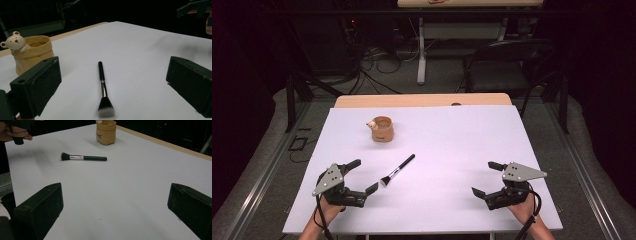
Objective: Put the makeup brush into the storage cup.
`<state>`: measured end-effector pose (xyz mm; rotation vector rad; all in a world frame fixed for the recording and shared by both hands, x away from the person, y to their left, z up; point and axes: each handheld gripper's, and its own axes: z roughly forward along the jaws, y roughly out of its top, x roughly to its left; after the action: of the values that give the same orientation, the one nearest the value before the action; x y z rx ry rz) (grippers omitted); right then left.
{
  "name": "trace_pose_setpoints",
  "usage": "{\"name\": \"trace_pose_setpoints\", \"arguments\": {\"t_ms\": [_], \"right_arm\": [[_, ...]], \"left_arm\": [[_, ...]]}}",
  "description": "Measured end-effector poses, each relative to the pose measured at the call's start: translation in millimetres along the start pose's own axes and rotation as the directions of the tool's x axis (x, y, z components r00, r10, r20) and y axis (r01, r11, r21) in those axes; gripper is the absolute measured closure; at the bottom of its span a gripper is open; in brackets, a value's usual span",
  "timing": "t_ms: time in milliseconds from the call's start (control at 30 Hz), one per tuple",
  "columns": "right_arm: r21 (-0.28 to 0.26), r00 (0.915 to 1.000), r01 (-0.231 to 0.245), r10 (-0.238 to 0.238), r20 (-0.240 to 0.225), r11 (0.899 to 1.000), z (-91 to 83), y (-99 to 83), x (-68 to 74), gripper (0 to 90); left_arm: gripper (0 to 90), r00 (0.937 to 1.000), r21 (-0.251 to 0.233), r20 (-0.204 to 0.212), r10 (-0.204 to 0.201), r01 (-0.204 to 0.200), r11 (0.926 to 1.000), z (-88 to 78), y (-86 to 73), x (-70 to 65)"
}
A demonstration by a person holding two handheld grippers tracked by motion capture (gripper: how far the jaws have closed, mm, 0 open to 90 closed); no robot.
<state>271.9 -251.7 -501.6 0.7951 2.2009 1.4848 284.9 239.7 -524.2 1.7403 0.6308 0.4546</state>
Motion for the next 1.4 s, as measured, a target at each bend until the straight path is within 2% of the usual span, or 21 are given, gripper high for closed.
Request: {"name": "trace_pose_setpoints", "arguments": {"t_ms": [200, 700, 867, 900, 933, 1200, 1333, 1367, 1400], "right_arm": [[-0.001, 1.0, -0.001, 0.001, 0.0, 1.0, 0.2, 0.0, -0.1, 0.0], [0.004, 1.0, 0.0, 0.0, -0.003, 1.0, -0.1, -0.1, -0.5, 0.0], [0.004, 1.0, -0.001, 0.001, -0.005, 1.0, -0.1, 0.0, -0.6, 0.0], [0.005, 1.0, 0.0, 0.0, -0.005, 1.0, 0.0, 0.0, -0.5, 0.0], [0.004, 1.0, 0.0, 0.0, -0.007, 1.0, -0.2, 0.0, -0.5, 0.0], [0.003, 1.0, 0.001, -0.001, -0.005, 1.0, -0.6, -0.1, -0.9, 0.0], [0.003, 1.0, 0.001, -0.001, -0.007, 1.0, -0.5, -0.1, -0.7, 0.0], [0.003, 1.0, 0.001, -0.001, -0.007, 1.0, -0.5, -0.1, -0.7, 0.0], [0.004, 1.0, 0.001, -0.001, -0.006, 1.0, -0.5, -0.1, -0.6, 0.0]], "left_arm": [[0.0, 0.9999, -0.003, 0.003, -0.015, 0.015, 0.9999, 6.7, 0.5, 4.5], [0.0, 0.9997, 0.01, 0.016, -0.02, 0.02, 0.9997, 27.6, 2.3, 14.0], [0.0, 0.9992, 0.009, 0.026, -0.031, 0.03, 0.9995, 35.3, 2.5, 17.8], [0.0, 0.9986, 0.024, 0.045, -0.027, 0.026, 0.9994, 36.4, 3.0, 19.3], [0.0, 0.9992, 0.019, 0.033, -0.024, 0.023, 0.9995, 40.5, 2.7, 19.0], [0.0, 0.9994, 0.029, 0.03, -0.018, 0.017, 0.9994, 52.2, 3.0, 22.1], [0.0, 0.9987, 0.036, 0.047, -0.018, 0.016, 0.9992, 56.4, 4.1, 25.1], [0.0, 0.9995, 0.026, 0.027, -0.018, 0.017, 0.9995, 58.2, 4.0, 24.3], [0.0, 0.9993, 0.027, 0.033, -0.016, 0.015, 0.9995, 59.5, 4.3, 24.8]]}}
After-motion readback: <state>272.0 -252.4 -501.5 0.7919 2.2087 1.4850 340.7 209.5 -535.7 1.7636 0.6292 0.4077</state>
